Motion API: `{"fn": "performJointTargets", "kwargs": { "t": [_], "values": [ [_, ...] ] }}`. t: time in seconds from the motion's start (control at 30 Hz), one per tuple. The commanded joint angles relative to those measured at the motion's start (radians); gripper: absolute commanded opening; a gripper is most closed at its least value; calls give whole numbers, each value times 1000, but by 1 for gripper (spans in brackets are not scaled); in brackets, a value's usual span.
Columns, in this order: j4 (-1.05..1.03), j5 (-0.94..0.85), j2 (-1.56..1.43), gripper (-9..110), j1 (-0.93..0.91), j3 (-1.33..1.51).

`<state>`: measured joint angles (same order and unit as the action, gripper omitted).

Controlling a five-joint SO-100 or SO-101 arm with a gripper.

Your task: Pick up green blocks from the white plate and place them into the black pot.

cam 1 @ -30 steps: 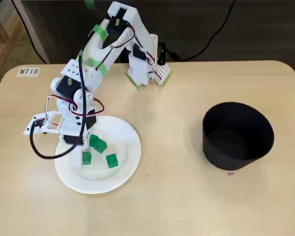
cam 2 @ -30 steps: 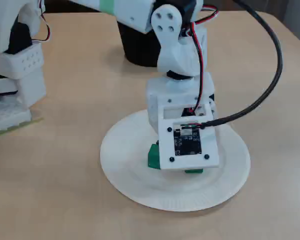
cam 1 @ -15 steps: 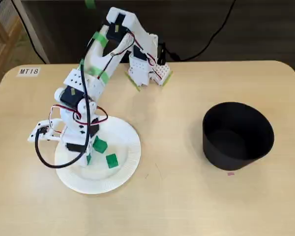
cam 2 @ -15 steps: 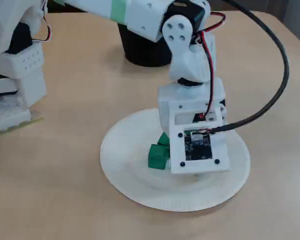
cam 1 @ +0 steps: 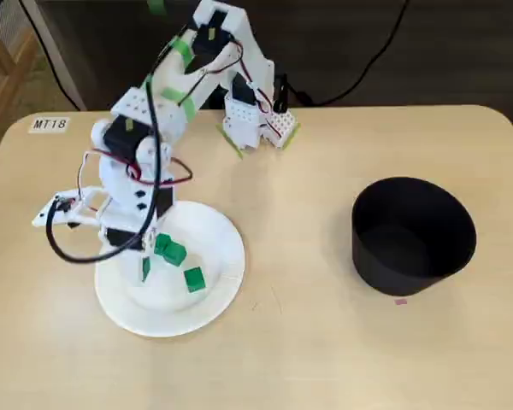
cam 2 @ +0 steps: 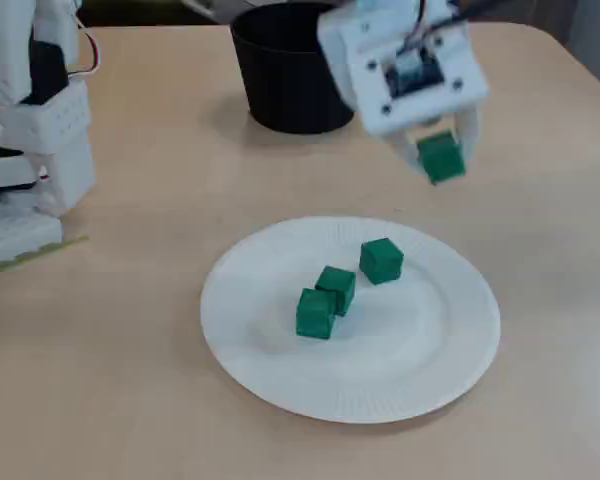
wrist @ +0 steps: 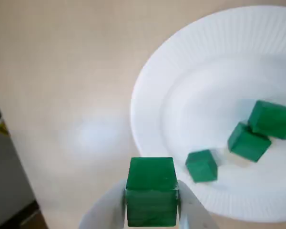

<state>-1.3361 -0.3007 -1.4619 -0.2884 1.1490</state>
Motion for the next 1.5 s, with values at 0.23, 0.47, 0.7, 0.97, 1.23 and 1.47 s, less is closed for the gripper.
{"fn": "performJointTargets", "kwargs": {
  "t": [0.23,0.47,0.7,0.97,1.23,1.47],
  "values": [
    [453,242,-492,-2,749,502],
    [698,273,-497,-2,979,755],
    [807,281,-476,-2,992,881],
    [765,233,-466,26,989,884],
    [709,221,-549,22,956,867],
    [431,225,-660,-2,666,741]
  ]
}}
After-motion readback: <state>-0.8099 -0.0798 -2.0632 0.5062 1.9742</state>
